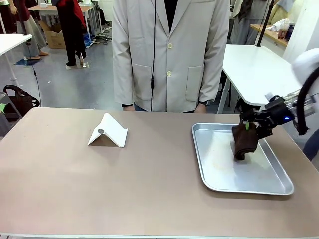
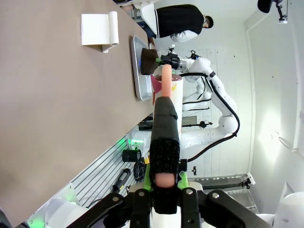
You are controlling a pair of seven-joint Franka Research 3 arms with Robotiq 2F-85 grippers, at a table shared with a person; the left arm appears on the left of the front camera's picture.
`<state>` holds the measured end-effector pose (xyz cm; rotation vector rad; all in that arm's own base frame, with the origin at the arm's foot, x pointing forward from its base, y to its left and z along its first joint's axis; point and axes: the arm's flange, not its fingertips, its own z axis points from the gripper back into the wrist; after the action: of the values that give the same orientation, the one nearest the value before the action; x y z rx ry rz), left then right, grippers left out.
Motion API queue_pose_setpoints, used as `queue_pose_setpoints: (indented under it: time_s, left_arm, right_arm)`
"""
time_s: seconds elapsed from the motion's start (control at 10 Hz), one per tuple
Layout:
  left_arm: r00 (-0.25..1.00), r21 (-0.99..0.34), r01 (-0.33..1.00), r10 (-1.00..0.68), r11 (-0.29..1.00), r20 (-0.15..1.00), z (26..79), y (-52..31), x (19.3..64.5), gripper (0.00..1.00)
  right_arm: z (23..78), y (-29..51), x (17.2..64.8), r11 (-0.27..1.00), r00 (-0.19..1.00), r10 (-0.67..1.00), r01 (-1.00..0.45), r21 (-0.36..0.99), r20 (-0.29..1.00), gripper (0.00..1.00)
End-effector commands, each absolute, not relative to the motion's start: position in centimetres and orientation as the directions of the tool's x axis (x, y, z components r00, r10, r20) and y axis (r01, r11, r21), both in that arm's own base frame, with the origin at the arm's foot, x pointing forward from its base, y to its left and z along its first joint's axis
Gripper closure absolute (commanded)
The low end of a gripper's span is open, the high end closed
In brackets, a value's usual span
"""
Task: Clean the surface of the table.
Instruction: Clean the area not pointed to by the person.
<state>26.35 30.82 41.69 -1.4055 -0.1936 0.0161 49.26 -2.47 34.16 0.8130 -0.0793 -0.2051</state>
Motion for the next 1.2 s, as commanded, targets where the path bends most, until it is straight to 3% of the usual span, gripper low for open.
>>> queue_pose_setpoints:
  time_s: [0.0, 0.2, 0.4, 0.9, 1.1]
  left_arm:
    - [0.984, -0.983, 0.096, 0.137, 0.158, 0.118, 42.1, 30.5, 26.3, 0.78]
    - [0.984, -0.983, 0.096, 0.137, 0.158, 0.118, 42.1, 30.5, 26.3, 0.78]
    - [0.984, -0.983, 0.096, 0.137, 0.158, 0.118, 42.1, 30.5, 26.3, 0.78]
    - [0.984, -0.983, 0.096, 0.137, 0.158, 0.118, 42.1, 30.5, 26.3, 0.78]
    - [0.984, -0.983, 0.096, 0.137, 0.158, 0.118, 42.1, 30.5, 26.3, 0.78]
  right_arm:
    - [35.0, -6.1, 48.1, 0.436, 0.989, -0.125, 0.126, 0.891, -0.078, 1.00]
    - [36.1, -8.2, 46.8, 0.243, 0.991, -0.062, 0.127, 0.962, -0.115, 1.00]
    - [37.0, -9.6, 45.6, 0.142, 0.993, -0.003, 0.119, 0.983, -0.119, 1.00]
    - [39.3, -13.2, 39.0, 0.098, 0.997, 0.029, 0.062, 0.993, -0.065, 1.00]
    - [38.8, -12.7, 38.8, 0.116, 0.997, 0.021, 0.072, 0.991, -0.075, 1.00]
